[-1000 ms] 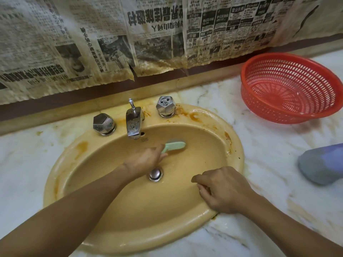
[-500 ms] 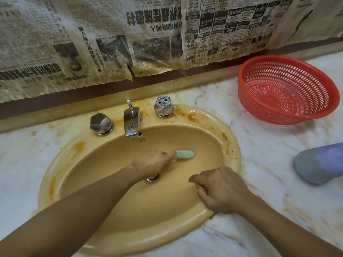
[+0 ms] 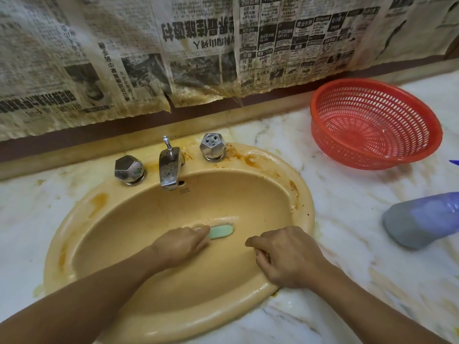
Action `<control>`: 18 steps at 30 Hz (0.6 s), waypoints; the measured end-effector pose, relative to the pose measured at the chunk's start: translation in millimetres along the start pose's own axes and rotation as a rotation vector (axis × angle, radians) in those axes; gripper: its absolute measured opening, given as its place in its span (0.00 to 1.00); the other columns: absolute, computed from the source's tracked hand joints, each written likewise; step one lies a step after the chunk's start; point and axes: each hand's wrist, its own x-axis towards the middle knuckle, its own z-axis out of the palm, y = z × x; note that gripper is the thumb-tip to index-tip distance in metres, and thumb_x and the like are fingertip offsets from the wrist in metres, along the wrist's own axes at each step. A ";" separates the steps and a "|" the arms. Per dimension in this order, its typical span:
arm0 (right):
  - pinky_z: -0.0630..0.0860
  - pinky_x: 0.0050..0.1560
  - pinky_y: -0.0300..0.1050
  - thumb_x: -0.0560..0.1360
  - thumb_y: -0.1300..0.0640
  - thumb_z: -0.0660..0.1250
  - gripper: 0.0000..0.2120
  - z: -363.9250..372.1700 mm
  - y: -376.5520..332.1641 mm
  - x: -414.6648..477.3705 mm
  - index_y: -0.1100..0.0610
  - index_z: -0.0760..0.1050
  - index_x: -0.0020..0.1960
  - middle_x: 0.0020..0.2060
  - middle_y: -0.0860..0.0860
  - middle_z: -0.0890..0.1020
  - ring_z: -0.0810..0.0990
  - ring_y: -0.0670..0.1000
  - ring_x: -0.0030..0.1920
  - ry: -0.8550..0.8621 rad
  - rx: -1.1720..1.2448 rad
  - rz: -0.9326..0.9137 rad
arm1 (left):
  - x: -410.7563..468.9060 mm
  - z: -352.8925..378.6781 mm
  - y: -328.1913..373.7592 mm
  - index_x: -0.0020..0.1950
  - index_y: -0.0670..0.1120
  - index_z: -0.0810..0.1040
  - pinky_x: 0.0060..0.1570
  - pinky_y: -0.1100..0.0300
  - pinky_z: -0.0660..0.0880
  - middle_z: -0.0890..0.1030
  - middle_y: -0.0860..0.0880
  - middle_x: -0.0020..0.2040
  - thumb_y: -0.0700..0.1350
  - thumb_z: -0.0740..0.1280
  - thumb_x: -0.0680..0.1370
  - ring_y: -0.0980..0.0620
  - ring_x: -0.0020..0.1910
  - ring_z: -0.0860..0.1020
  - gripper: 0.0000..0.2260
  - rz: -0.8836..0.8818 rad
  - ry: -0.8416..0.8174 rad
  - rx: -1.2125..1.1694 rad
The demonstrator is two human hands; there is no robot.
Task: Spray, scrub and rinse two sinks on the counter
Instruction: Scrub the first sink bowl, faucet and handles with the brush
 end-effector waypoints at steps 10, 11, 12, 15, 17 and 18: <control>0.67 0.29 0.43 0.72 0.50 0.56 0.13 0.0 0.8 -0.1 0.49 0.79 0.46 0.31 0.46 0.79 0.75 0.52 0.29 0.093 -0.024 0.003 | 3.6 -7.8 44.3 0.60 0.54 0.71 0.47 0.52 0.71 0.76 0.53 0.41 0.59 0.53 0.86 0.52 0.44 0.74 0.13 0.082 -0.079 -0.309; 0.65 0.28 0.42 0.69 0.52 0.59 0.09 0.4 1.5 -2.3 0.52 0.77 0.41 0.28 0.46 0.76 0.72 0.52 0.27 0.139 0.015 0.001 | 11.4 -12.2 58.6 0.59 0.56 0.71 0.45 0.52 0.70 0.75 0.54 0.39 0.60 0.53 0.86 0.53 0.41 0.73 0.12 0.094 -0.018 -0.332; 0.64 0.28 0.42 0.67 0.55 0.60 0.05 0.8 1.7 -4.9 0.54 0.74 0.37 0.27 0.46 0.73 0.69 0.51 0.26 0.199 0.072 -0.013 | 22.6 -15.5 66.2 0.58 0.57 0.71 0.43 0.52 0.70 0.76 0.53 0.38 0.60 0.54 0.86 0.53 0.40 0.73 0.11 0.065 0.075 -0.396; 0.64 0.27 0.43 0.63 0.59 0.60 0.01 4.2 3.2 -9.6 0.57 0.70 0.33 0.26 0.48 0.69 0.65 0.51 0.26 0.320 0.142 -0.071 | 46.0 -18.6 76.2 0.54 0.58 0.71 0.38 0.54 0.65 0.78 0.46 0.37 0.60 0.55 0.85 0.54 0.38 0.72 0.09 -0.003 0.251 -0.659; 0.65 0.28 0.43 0.63 0.60 0.60 0.01 6.8 6.5 -8.8 0.57 0.69 0.33 0.26 0.49 0.69 0.65 0.52 0.26 0.350 0.139 -0.106 | 40.4 -7.2 83.9 0.54 0.58 0.71 0.39 0.54 0.65 0.76 0.49 0.34 0.60 0.55 0.85 0.56 0.36 0.71 0.09 0.095 0.189 -0.626; 0.64 0.28 0.43 0.63 0.61 0.60 0.01 7.9 7.6 -8.3 0.57 0.69 0.33 0.26 0.50 0.69 0.65 0.52 0.26 0.357 0.134 -0.114 | 33.0 -3.4 82.2 0.55 0.58 0.72 0.39 0.55 0.65 0.74 0.50 0.33 0.59 0.55 0.85 0.57 0.35 0.72 0.10 0.127 0.129 -0.581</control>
